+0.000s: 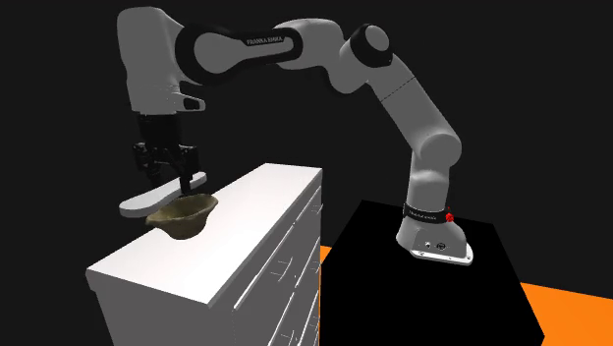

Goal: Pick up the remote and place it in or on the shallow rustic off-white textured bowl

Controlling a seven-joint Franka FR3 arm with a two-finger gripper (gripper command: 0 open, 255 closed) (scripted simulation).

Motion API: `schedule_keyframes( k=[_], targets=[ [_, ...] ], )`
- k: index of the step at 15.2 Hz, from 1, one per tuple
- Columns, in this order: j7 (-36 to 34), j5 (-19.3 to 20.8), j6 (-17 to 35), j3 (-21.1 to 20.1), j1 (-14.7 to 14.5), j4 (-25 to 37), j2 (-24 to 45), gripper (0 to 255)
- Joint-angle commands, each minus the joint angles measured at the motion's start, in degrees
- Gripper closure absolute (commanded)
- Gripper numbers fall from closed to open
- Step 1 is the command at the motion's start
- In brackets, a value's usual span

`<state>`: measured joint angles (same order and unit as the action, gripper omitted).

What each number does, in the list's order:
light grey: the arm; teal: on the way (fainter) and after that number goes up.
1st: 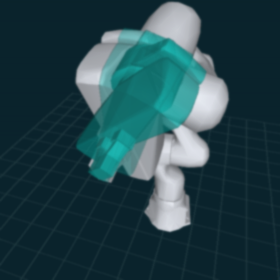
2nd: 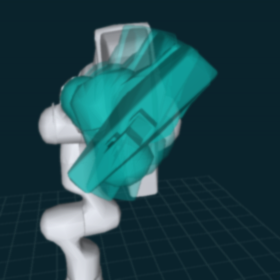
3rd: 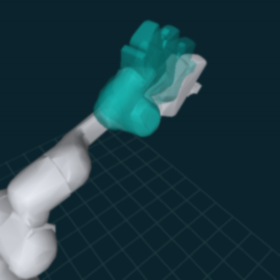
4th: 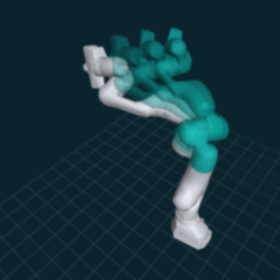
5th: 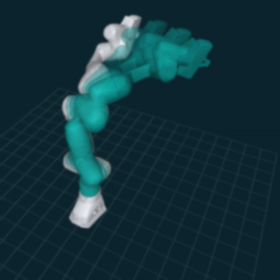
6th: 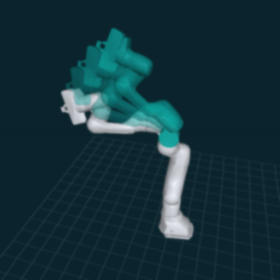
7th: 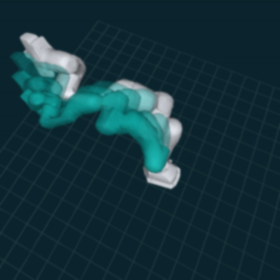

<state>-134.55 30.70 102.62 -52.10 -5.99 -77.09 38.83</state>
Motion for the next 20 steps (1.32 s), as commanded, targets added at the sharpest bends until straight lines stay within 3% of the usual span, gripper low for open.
schedule_keyframes(
  k=[1,3,4,9,13,20],
  targets=[
    [0.0,0.0,0.0,0.0,0.0,0.0,0.0,255],
    [0.0,0.0,0.0,0.0,0.0,0.0,0.0,255],
    [0.0,0.0,0.0,0.0,0.0,0.0,0.0,0],
    [0.0,0.0,0.0,0.0,0.0,0.0,0.0,0],
    [1.3,-1.1,-6.5,-0.6,-1.7,6.5,-1.0,0],
    [1.3,-1.1,-6.5,-0.6,-1.7,6.5,-1.0,0]
  ],
)
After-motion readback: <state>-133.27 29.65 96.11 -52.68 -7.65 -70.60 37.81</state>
